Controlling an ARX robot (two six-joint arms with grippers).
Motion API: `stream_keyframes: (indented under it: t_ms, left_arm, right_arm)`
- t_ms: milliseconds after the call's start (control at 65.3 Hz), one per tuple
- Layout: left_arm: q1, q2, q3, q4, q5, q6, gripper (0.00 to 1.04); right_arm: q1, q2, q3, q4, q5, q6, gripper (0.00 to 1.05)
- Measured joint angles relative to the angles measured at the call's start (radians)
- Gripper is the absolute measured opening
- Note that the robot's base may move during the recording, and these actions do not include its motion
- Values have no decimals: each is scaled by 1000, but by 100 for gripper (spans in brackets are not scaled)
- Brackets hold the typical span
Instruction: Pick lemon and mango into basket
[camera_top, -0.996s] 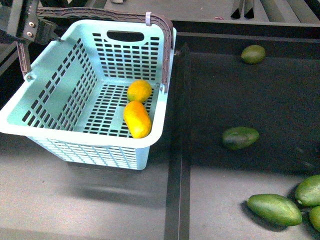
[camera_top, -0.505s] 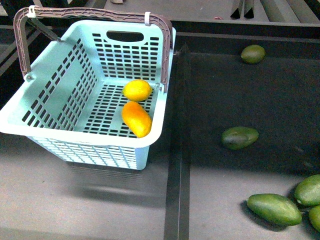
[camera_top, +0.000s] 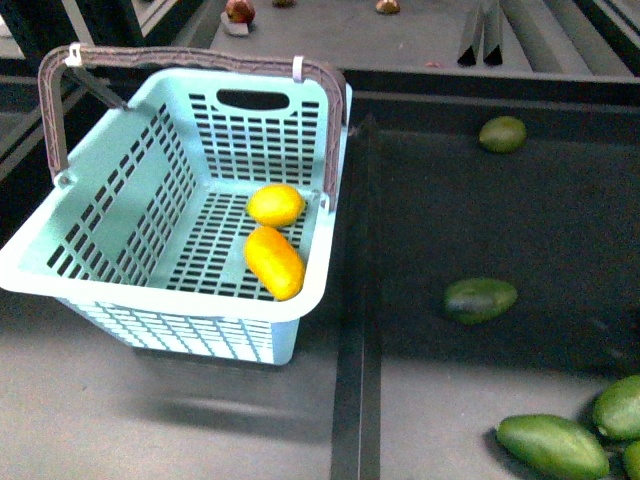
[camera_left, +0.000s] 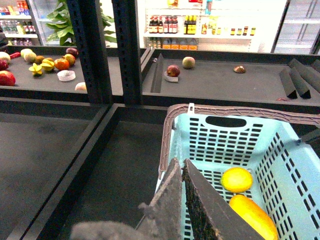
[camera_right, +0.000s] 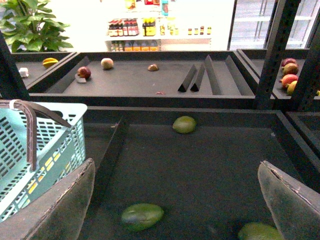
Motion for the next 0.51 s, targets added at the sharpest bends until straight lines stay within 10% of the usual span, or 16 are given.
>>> stream_keyframes:
  t_ms: [505]
  left_arm:
    - [0, -484, -39, -419, 0, 0, 3]
  right_arm:
    - [0, 0, 0, 0, 0, 0, 96]
